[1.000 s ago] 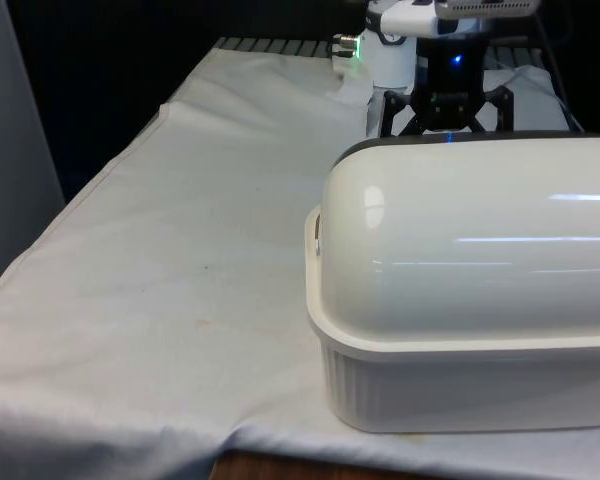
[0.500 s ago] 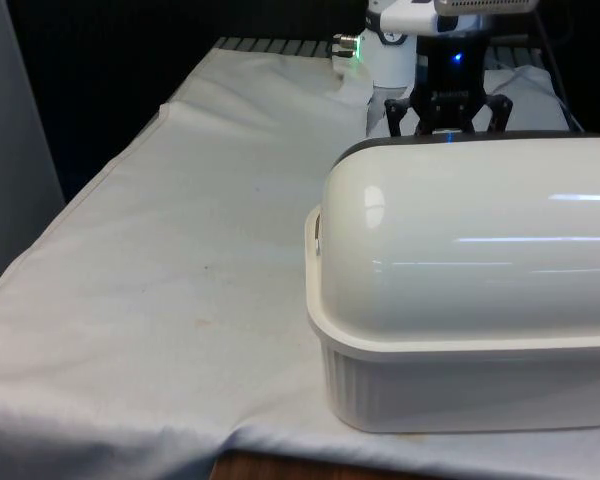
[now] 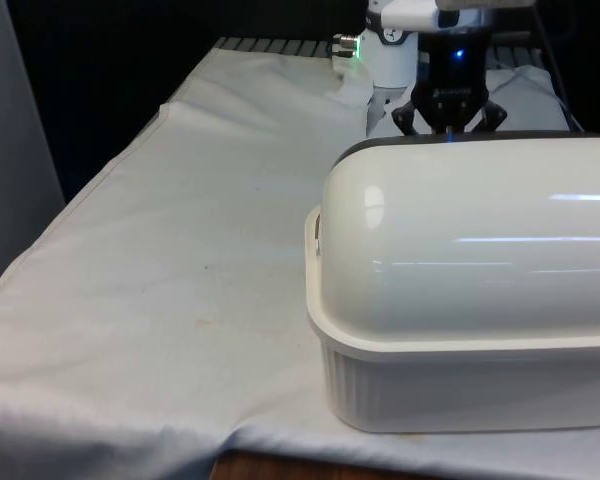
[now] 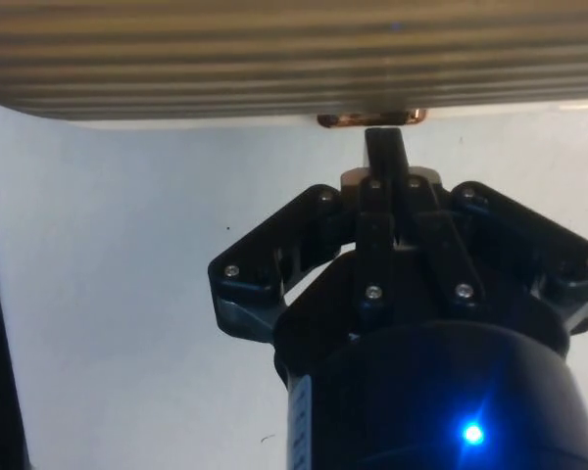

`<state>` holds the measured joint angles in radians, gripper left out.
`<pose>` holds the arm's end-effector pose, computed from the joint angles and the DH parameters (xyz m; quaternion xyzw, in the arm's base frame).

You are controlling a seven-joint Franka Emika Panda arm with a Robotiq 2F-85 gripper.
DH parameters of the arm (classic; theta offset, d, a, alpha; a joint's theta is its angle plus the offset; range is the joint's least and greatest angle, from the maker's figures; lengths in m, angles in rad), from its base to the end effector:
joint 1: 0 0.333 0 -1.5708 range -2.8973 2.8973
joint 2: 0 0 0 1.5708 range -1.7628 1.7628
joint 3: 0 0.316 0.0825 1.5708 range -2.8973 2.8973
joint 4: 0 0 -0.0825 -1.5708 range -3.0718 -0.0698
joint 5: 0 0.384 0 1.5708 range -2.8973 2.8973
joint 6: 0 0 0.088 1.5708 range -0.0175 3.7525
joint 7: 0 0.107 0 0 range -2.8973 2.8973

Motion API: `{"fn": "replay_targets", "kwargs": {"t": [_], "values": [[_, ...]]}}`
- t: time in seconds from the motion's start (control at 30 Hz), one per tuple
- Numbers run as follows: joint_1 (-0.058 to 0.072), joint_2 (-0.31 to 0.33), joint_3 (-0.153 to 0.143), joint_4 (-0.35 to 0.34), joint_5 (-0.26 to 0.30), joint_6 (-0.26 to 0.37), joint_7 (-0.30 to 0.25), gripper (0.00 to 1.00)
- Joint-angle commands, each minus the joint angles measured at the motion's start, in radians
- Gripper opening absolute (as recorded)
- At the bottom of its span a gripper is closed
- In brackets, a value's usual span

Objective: Open the lid, then close it.

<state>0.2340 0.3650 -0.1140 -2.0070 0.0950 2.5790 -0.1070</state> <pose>0.6198 0.0762 0.2951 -0.9911 -0.0813 -0.1049 0.0103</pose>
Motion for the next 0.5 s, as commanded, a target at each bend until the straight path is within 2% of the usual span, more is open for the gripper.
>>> {"fn": "replay_targets", "kwargs": {"t": [0.0,0.1,0.13,0.17,0.43,0.47], "values": [[-0.006,-0.012,0.011,-0.006,0.019,-0.003,-0.01,0.0],[-0.006,-0.019,0.014,-0.007,0.025,-0.007,-0.011,0.0],[0.0,-0.012,0.003,-0.001,0.006,-0.007,0.0,0.0],[-0.006,-0.021,0.014,-0.008,0.028,-0.007,-0.011,0.0],[-0.007,-0.008,0.026,-0.007,0.06,0.001,-0.018,0.0],[0.0,-0.01,0.014,-0.007,0.041,-0.005,-0.006,0.0]]}}
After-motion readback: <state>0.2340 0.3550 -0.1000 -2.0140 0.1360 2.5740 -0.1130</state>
